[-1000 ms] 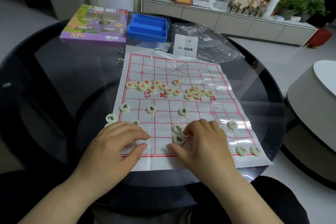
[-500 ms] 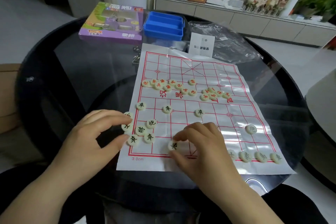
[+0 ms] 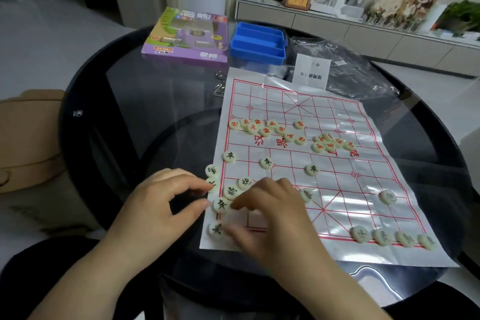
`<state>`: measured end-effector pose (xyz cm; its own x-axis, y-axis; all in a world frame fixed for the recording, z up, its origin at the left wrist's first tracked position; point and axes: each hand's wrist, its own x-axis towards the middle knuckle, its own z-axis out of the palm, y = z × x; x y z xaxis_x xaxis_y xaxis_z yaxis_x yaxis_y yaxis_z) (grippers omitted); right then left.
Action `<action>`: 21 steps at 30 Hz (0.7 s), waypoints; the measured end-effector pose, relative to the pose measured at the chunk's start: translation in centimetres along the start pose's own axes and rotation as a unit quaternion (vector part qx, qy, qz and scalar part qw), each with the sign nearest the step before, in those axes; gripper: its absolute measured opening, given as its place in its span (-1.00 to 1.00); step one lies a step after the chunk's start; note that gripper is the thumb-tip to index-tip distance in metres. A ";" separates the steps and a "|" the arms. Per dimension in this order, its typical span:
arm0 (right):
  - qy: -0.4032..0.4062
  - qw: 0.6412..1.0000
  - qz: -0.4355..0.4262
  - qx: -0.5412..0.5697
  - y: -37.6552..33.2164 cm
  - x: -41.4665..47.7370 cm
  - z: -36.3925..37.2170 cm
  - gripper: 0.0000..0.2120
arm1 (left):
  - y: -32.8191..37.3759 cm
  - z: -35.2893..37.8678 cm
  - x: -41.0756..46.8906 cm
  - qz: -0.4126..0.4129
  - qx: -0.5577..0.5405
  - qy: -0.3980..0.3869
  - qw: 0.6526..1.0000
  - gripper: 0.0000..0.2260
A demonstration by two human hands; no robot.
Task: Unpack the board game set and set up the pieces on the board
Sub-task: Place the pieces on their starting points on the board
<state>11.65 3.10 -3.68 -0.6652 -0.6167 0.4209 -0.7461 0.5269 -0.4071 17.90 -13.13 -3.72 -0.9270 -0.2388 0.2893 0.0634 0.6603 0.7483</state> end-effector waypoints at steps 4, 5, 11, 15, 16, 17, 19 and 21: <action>0.016 0.998 0.041 -0.037 1.7 0.6 -1.1 -0.75 | 0.4 0.7 0.1 -0.014 0.092 0.022 0.995 -0.69; 0.007 0.998 0.041 -0.041 1.7 0.6 -1.1 -0.74 | 0.5 1.0 0.2 -0.013 0.111 0.027 0.993 -0.68; -0.031 0.997 0.057 -0.043 1.5 0.7 -0.1 -0.78 | 1.0 1.5 0.5 -0.034 0.130 -0.004 0.991 -0.73; -0.079 0.994 0.067 -0.021 1.4 1.2 0.1 -0.83 | 1.3 1.3 0.7 -0.045 0.149 -0.034 0.987 -0.78; -0.080 0.994 0.070 -0.026 1.3 1.2 0.0 -0.83 | 1.4 1.3 0.7 -0.040 0.159 -0.031 0.986 -0.77; -0.066 0.995 0.070 -0.026 1.2 1.2 0.1 -0.80 | 1.4 1.3 0.7 -0.035 0.167 -0.026 0.985 -0.76; -0.040 0.997 0.067 -0.017 1.1 1.4 0.2 -0.76 | 1.5 1.3 0.6 -0.025 0.176 -0.014 0.984 -0.75; -0.019 0.998 0.057 -0.011 1.3 1.2 0.0 -0.74 | 1.4 1.0 0.5 -0.020 0.176 -0.014 0.984 -0.74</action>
<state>9.82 3.04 -3.69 -0.7444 -0.5736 0.3418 -0.6665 0.6073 -0.4323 17.19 -11.58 -3.14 -0.9362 -0.2536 0.2432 -0.1014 0.8577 0.5040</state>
